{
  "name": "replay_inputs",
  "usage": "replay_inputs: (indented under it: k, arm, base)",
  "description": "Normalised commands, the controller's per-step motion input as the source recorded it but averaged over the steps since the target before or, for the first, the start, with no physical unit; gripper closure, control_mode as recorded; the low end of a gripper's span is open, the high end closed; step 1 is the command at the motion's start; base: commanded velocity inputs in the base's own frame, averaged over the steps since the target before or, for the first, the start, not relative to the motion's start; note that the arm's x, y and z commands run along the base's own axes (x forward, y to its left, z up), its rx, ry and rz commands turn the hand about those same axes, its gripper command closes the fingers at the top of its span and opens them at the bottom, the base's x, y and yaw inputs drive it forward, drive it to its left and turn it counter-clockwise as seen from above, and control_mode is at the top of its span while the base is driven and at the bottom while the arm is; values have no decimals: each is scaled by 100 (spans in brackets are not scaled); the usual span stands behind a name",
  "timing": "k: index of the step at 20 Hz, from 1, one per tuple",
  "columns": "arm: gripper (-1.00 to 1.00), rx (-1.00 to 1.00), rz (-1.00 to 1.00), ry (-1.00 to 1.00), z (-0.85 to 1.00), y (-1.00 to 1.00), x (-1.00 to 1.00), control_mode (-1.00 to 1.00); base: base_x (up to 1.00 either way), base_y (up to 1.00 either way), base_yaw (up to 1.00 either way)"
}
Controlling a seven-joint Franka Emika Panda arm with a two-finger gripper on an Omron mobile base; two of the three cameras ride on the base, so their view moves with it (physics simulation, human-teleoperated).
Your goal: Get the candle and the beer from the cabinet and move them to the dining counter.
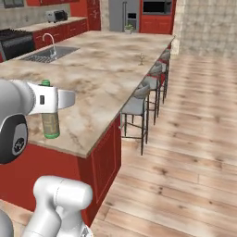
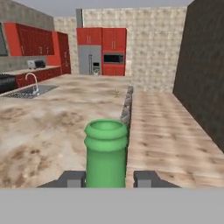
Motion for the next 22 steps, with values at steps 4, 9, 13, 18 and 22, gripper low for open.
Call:
replay_inputs:
  k: [4, 9, 13, 18, 22]
  arm:
    - [100, 0, 0, 0, 0, 0, 0, 100]
    - [100, 0, 0, 0, 0, 0, 0, 100]
    - [100, 0, 0, 0, 0, 0, 0, 100]
    - [100, 0, 0, 0, 0, 0, 0, 100]
    - [100, 0, 0, 0, 0, 0, 0, 100]
  base:
    - [0, -100, 61]
    - [0, -99, 66]
    - [3, -100, 60]
    - [21, -100, 52]
    - [26, -100, 50]
